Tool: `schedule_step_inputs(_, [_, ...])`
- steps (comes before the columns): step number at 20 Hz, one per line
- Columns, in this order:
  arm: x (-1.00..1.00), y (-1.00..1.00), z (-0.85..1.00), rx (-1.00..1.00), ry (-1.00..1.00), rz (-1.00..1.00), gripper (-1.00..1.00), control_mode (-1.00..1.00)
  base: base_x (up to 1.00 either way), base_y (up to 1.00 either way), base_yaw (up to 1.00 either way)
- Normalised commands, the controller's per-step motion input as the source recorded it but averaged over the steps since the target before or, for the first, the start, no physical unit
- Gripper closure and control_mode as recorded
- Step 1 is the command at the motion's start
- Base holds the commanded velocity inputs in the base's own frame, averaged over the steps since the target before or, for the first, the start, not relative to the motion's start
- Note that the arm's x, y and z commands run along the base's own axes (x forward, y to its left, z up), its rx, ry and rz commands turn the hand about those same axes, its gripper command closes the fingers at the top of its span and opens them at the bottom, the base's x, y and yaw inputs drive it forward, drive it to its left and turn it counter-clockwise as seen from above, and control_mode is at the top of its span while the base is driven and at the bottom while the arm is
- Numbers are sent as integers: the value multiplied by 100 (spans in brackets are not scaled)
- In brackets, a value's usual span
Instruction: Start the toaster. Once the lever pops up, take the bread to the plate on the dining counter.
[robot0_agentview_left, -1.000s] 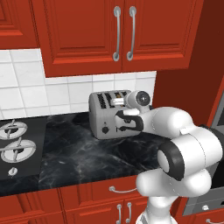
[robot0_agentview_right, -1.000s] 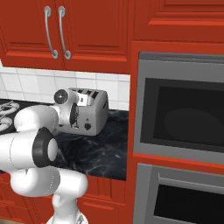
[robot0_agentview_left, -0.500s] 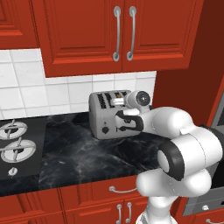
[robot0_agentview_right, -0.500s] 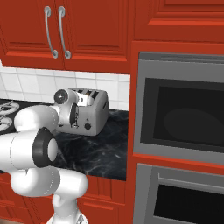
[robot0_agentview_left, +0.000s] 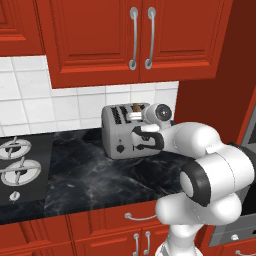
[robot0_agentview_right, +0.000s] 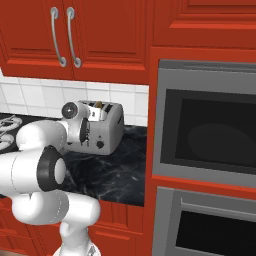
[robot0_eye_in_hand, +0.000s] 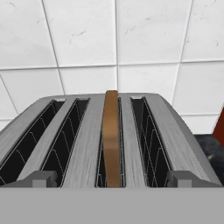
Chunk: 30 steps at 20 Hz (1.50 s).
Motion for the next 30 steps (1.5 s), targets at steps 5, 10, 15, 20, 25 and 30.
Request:
schedule_step_inputs(5, [0,0,0,0,0,0,-100,-100,0,0,0])
schedule_step_inputs(10, [0,0,0,0,0,0,-100,-100,0,0,0])
schedule_step_inputs(15, [0,0,0,0,0,0,-100,-100,0,0,0])
schedule_step_inputs(20, [0,0,0,0,0,0,-100,-100,0,0,0])
schedule_step_inputs(25, [0,0,0,0,0,0,-100,-100,0,0,0])
schedule_step_inputs(30, [5,0,0,0,0,0,-100,-100,0,0,0])
